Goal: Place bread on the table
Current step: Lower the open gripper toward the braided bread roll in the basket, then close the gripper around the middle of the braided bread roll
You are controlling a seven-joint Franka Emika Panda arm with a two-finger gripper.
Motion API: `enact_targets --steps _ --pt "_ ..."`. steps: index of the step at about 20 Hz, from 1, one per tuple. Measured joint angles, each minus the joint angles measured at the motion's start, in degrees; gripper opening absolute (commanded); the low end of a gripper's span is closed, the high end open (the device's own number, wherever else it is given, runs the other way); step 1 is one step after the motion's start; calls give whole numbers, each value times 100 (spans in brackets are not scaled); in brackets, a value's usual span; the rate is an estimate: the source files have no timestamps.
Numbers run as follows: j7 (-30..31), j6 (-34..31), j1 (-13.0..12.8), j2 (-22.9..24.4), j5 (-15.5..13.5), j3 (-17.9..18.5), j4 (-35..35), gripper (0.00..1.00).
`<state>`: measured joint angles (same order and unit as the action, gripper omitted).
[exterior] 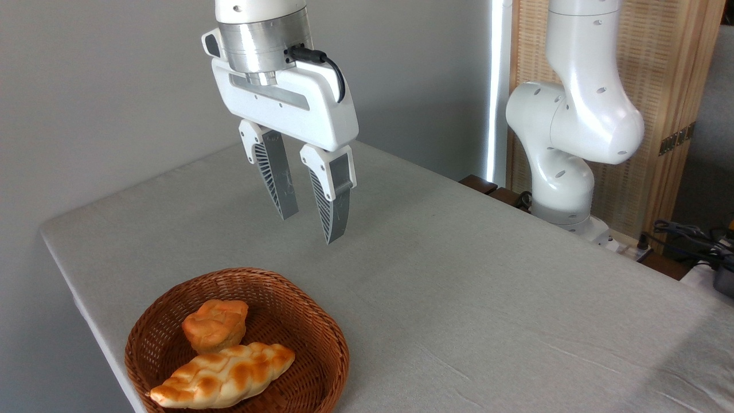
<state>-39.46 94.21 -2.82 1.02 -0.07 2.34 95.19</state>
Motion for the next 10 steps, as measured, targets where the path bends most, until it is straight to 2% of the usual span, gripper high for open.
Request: enact_targets --steps 3,10 --pt "-1 186 -4 -3 0 -1 3 100" --pt "-19 1864 -105 -318 0 -48 214 100"
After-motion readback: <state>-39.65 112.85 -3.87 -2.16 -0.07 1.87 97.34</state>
